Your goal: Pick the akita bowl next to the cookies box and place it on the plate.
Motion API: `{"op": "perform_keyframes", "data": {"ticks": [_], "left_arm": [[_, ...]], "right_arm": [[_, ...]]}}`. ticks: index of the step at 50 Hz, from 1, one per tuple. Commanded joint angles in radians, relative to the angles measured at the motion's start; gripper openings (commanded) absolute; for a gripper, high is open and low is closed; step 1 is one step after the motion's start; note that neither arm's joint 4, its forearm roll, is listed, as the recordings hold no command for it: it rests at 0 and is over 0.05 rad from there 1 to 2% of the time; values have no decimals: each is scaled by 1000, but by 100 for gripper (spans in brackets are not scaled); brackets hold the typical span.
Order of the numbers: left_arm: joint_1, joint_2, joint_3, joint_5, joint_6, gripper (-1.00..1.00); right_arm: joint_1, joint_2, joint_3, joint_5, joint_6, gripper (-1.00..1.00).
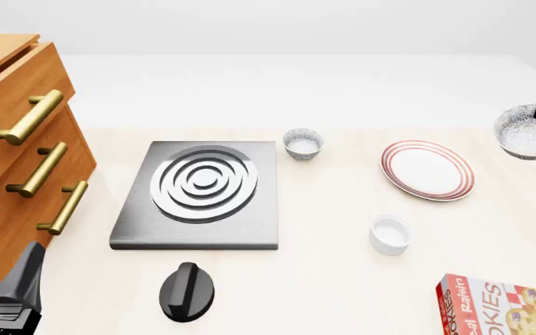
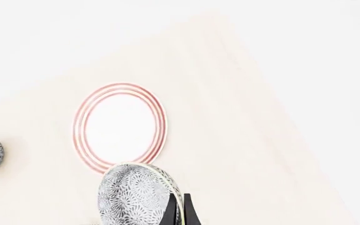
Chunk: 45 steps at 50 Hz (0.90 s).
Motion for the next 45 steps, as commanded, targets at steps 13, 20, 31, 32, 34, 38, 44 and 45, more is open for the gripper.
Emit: {"op": "perform_keyframes", "data": {"ticks": [13,20,31,32,34,38,44,45], "left_arm": [[0,0,0,0,0,100],[0,0,0,0,0,100],[0,0,0,0,0,100],[0,0,0,0,0,100],[0,0,0,0,0,100],[0,0,0,0,0,100],[0,0,0,0,0,100],[0,0,0,0,0,100]], "right_arm": [[105,80,-34,-36,61,-100],[117,130,-60,-47,87,-100],[124,153,-66,-72,160,-100],[118,157,-63,-76,163,-100],[114,165,-52,-83,183,-100],[103,174,-24,-113,229,-100],[108,177,-1,-143,281,-100],[109,177,6,-149,299,-100]]}}
